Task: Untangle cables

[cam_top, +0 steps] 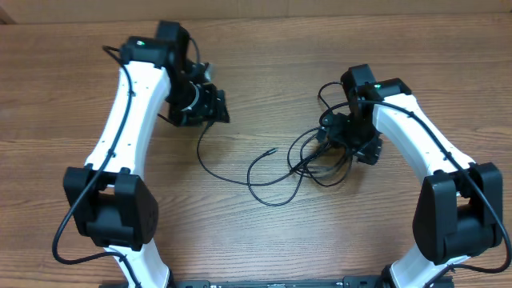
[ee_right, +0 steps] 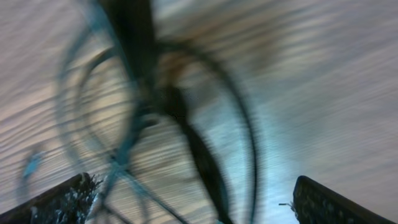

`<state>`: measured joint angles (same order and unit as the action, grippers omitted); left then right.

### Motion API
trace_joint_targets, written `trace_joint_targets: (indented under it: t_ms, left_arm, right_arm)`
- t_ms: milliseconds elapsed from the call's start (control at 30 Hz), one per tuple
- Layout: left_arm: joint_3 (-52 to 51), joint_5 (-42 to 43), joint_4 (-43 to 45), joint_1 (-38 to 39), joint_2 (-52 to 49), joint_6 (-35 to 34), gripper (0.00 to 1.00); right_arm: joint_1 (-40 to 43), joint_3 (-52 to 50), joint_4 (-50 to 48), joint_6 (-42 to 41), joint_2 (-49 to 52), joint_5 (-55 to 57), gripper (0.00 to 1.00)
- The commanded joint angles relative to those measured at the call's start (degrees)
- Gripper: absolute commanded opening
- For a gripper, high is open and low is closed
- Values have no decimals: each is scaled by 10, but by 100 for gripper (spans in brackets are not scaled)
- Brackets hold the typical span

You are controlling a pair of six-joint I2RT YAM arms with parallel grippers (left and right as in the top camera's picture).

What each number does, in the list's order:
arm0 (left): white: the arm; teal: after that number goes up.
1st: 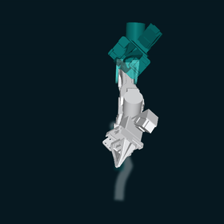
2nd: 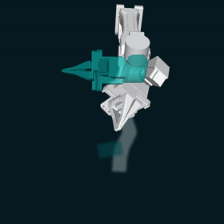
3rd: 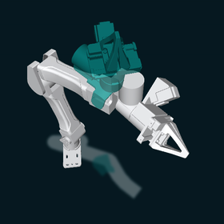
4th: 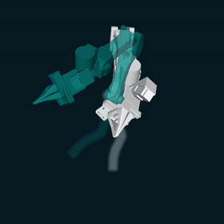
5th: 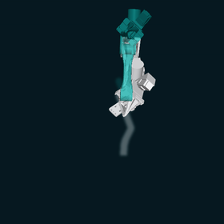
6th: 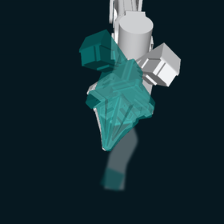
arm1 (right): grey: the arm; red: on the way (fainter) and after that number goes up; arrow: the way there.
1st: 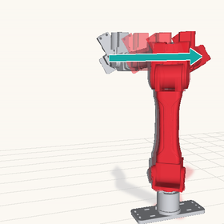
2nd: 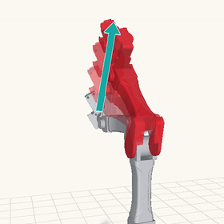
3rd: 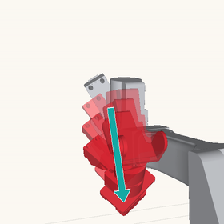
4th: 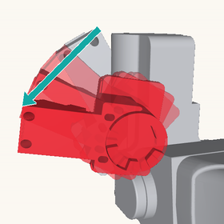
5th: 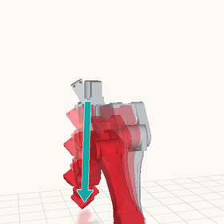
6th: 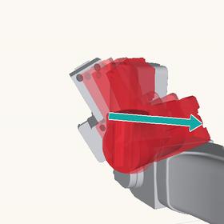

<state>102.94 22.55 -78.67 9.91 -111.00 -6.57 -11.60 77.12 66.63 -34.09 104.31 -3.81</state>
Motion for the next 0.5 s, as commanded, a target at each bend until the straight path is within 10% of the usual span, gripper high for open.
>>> trace_joint_targets:
  t_ms: [0,233,467]
  left_arm:
    - [-29,33,25,36,14,26,72]
    - [-57,30,94,102,14,-20,70]
    - [-87,24,178,162,14,-68,57]
  right_arm:
    - [22,0,16,1,-7,85,100]
    - [52,0,21,1,-7,64,94]
    - [48,0,16,1,-7,18,53]
